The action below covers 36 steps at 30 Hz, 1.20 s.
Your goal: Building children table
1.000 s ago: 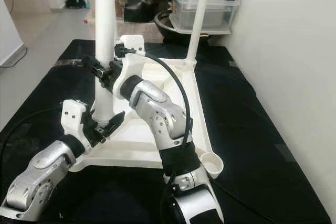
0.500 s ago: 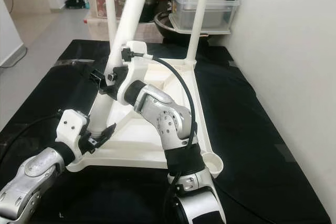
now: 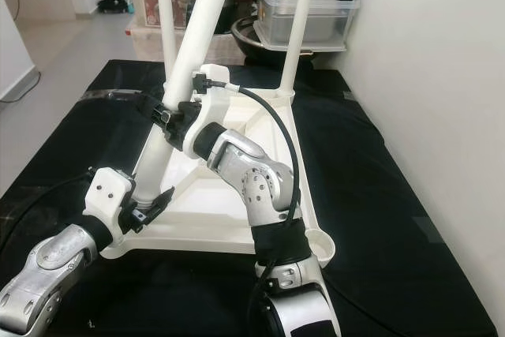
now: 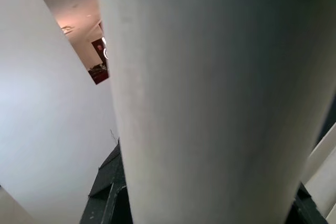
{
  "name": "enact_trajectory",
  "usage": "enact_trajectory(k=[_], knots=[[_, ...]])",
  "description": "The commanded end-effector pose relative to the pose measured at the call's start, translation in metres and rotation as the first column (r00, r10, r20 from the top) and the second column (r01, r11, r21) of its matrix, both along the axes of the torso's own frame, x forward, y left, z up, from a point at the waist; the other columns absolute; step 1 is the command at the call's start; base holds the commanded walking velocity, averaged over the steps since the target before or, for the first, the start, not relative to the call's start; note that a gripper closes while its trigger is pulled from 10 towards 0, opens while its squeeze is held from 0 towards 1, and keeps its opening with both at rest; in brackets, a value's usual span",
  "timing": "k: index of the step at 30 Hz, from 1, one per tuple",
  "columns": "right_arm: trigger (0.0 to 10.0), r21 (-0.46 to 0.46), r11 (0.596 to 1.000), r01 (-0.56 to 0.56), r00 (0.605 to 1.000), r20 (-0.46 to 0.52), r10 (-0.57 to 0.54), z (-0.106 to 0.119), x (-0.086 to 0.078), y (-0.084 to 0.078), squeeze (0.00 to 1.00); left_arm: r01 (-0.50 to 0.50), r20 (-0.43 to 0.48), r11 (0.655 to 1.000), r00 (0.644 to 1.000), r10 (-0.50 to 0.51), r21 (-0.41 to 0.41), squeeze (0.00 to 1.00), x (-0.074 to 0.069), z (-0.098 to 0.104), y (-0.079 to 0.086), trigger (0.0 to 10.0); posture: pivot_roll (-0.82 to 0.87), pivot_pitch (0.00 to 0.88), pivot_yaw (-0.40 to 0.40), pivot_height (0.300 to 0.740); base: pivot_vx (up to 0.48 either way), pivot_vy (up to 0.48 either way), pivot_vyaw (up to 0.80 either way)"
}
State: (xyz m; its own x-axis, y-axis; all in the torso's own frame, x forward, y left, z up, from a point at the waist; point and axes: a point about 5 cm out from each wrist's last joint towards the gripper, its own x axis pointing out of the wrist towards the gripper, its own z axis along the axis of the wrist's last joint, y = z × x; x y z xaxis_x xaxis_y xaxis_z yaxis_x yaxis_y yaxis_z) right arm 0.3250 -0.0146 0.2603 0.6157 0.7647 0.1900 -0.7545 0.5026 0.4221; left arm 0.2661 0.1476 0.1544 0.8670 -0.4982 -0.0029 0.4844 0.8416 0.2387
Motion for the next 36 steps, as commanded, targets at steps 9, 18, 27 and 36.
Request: enact_trajectory(k=[9,18,27,36], knots=[[0.0,0.046,0.997,0.056,0.998,0.002,-0.056,-0.005,0.001,-0.004,0.0,-0.011,0.005,0.999,1.0,0.011,-0.038,1.0,0.001,0.001,0.003,10.0,0.09,0.0,-0.035,0.74,0.0,0.0,0.0],[0.0,0.006,0.923,0.385,0.914,0.131,-0.383,0.007,0.029,-0.049,0.0,-0.007,0.087,0.996,0.996,0.015,-0.09,1.0,-0.002,0.027,0.006,10.0,0.1,0.0,-0.045,0.74,0.0,0.0,0.0],[7.6,-0.039,0.755,0.655,0.734,0.269,-0.623,0.01,0.038,-0.086,0.0,-0.209,0.103,0.975,0.971,0.217,-0.079,0.0,0.0,0.021,0.018,10.0,0.09,0.0,-0.037,0.74,0.0,0.0,0.0],[10.0,-0.072,0.681,0.729,0.677,0.22,-0.702,-0.007,0.031,-0.114,0.53,-0.472,-0.019,0.873,0.881,0.473,-0.122,0.0,-0.012,0.007,0.036,10.0,0.1,0.0,-0.052,0.74,0.0,0.0,0.0]])
